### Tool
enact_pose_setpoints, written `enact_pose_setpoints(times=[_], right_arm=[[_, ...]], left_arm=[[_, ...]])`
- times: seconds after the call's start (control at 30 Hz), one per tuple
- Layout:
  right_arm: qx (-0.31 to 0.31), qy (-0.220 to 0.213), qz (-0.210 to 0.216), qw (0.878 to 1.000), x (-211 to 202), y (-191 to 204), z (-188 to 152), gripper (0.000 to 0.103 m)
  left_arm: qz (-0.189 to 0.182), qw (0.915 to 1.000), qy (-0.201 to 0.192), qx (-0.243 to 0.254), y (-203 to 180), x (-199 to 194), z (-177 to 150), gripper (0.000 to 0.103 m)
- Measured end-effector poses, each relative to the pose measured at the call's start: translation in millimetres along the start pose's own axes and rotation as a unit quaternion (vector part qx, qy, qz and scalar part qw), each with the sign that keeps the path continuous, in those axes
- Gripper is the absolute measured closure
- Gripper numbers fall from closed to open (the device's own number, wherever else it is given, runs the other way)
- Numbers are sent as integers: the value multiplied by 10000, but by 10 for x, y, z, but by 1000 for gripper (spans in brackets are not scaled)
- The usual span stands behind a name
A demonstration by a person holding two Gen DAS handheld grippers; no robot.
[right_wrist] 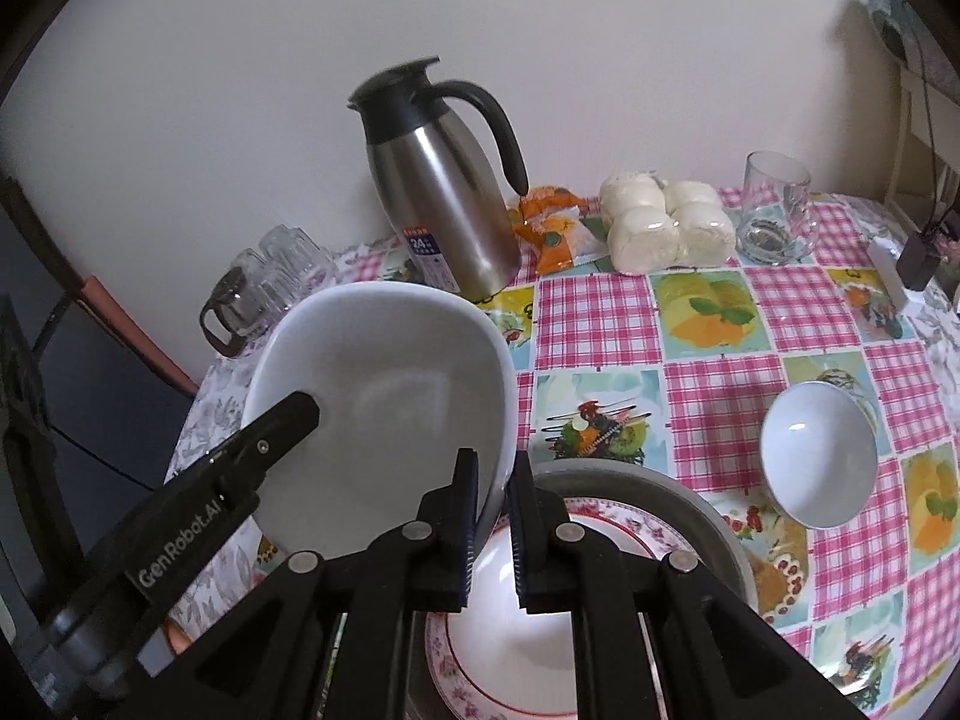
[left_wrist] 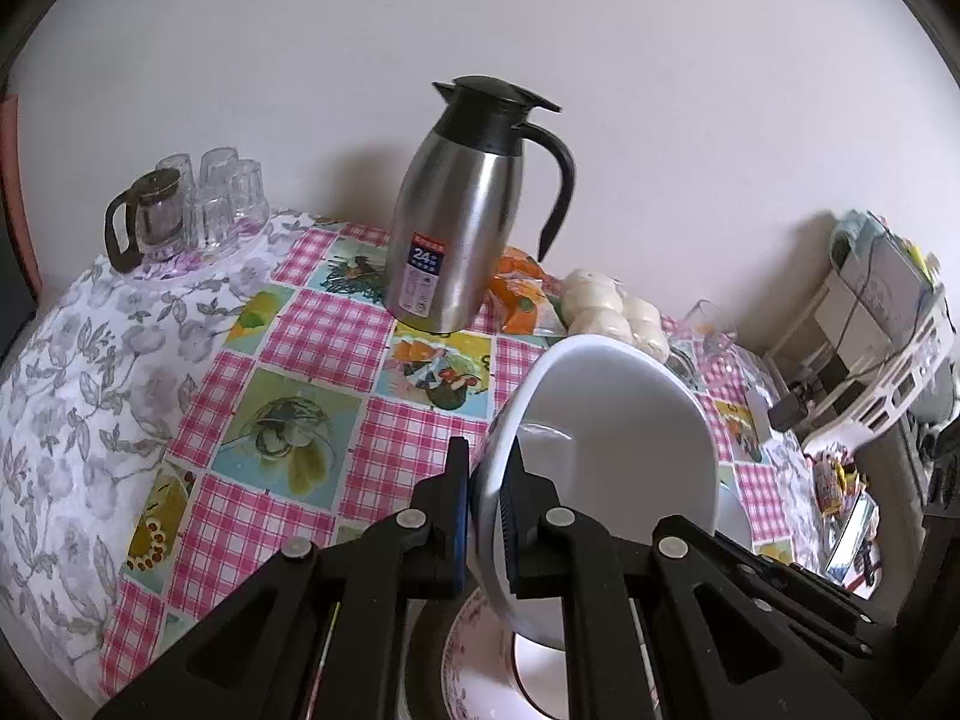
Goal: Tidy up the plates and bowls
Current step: 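Carry the square white bowl with both grippers over the basin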
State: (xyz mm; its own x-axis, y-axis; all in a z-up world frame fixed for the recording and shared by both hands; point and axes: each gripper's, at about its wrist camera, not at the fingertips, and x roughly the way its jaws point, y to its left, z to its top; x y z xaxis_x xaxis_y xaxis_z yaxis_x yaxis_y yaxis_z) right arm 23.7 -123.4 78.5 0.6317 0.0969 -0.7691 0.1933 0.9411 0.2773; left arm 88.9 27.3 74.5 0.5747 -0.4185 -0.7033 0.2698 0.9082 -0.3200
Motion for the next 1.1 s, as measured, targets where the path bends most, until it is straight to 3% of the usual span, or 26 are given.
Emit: enact_pose_setpoints(times=[0.43,0.77,1.1], right_arm=[[69,-348,118,9993,-315,-221,-200,89],[114,-116,120,9998,-363,-355,-312,88],[266,151,56,9995,-334,-516,-365,88]], left_arm=[[70,9990,1,445,-291,-78,-159,94],[100,9978,92,651,-454,-106,-258,94],[84,9968,454,646,-526,28,-347,94]])
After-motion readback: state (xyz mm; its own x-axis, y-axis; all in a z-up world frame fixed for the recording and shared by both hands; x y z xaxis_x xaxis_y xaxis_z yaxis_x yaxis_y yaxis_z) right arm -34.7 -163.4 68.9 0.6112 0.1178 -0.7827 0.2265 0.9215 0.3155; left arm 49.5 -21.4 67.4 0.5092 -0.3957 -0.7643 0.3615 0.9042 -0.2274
